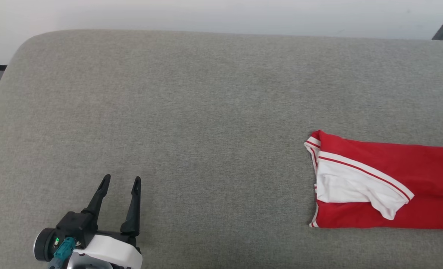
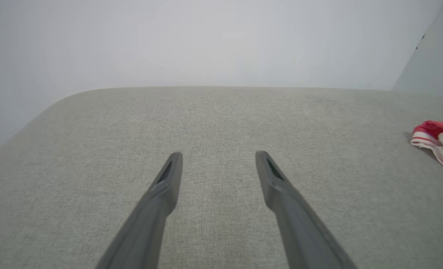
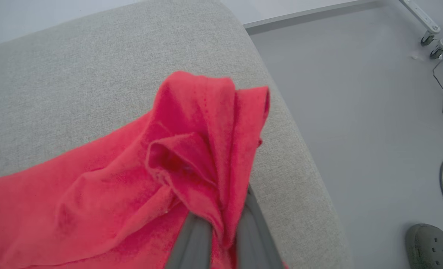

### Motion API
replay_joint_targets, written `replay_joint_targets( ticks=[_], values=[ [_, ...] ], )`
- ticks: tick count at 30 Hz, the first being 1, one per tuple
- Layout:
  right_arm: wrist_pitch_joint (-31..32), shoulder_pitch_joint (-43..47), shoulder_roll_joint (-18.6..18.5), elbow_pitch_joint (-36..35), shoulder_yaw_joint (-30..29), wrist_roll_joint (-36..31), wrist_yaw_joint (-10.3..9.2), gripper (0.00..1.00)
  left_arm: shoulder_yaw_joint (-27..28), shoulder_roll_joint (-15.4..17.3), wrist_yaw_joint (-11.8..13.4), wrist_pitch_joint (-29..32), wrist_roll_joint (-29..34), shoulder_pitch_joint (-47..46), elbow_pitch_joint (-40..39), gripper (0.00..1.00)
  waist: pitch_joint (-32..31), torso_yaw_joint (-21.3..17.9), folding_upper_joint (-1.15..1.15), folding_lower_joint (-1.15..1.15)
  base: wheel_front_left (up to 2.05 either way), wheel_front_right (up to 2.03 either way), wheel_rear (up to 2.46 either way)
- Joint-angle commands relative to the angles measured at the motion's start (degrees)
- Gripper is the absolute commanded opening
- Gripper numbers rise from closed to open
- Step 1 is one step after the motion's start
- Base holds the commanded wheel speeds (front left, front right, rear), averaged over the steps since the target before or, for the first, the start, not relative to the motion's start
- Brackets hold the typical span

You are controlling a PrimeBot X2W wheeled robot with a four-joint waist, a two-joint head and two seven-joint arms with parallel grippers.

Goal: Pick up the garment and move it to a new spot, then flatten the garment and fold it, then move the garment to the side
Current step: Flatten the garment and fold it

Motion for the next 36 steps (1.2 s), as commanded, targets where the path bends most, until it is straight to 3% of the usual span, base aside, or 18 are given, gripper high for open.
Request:
replay_joint_targets(
  ticks=[1,10,14,22,29,36],
  values=[
    [-0.4,0.7,0.9,-1.0,-0.1,-0.6,-0.02,0.00,-0.2,0.4,-0.1,-0.3,0.0,0.8,0.1,1.00,-0.4,-0.7,-0.01,0.00,0.00,0.00,0.00],
    [2.1,2.9,4.4,-15.3,4.0,-3.9,-0.02,0.00,-1.1,0.1,-0.1,-0.3,0.1,0.6,0.5,1.00,-1.2,-1.7,-0.01,0.00,0.00,0.00,0.00],
    [5.0,3.8,6.6,-26.6,7.0,-6.6,-0.01,0.00,-0.9,-0.4,-0.1,-0.3,-0.3,0.9,0.5,1.00,-1.7,-1.9,-0.01,0.00,0.00,0.00,0.00],
    [14.1,1.8,14.8,-43.4,13.5,-12.6,-0.01,0.00,-2.5,-1.6,-0.1,-0.3,-0.7,-0.5,0.7,1.00,-0.9,-0.8,-0.01,0.00,0.00,0.00,0.00],
    [17.6,-2.0,20.2,-43.3,18.6,-16.4,-0.01,0.00,-4.2,-2.5,0.0,-0.3,-1.6,-2.5,1.2,1.00,1.4,1.6,-0.01,0.00,0.00,0.00,0.00],
    [16.4,-3.2,21.4,-37.7,21.3,-17.8,-0.01,0.00,-4.7,-2.6,0.0,-0.3,-1.6,-4.0,1.7,1.00,2.8,3.6,-0.01,0.00,0.00,0.00,0.00]
  ],
)
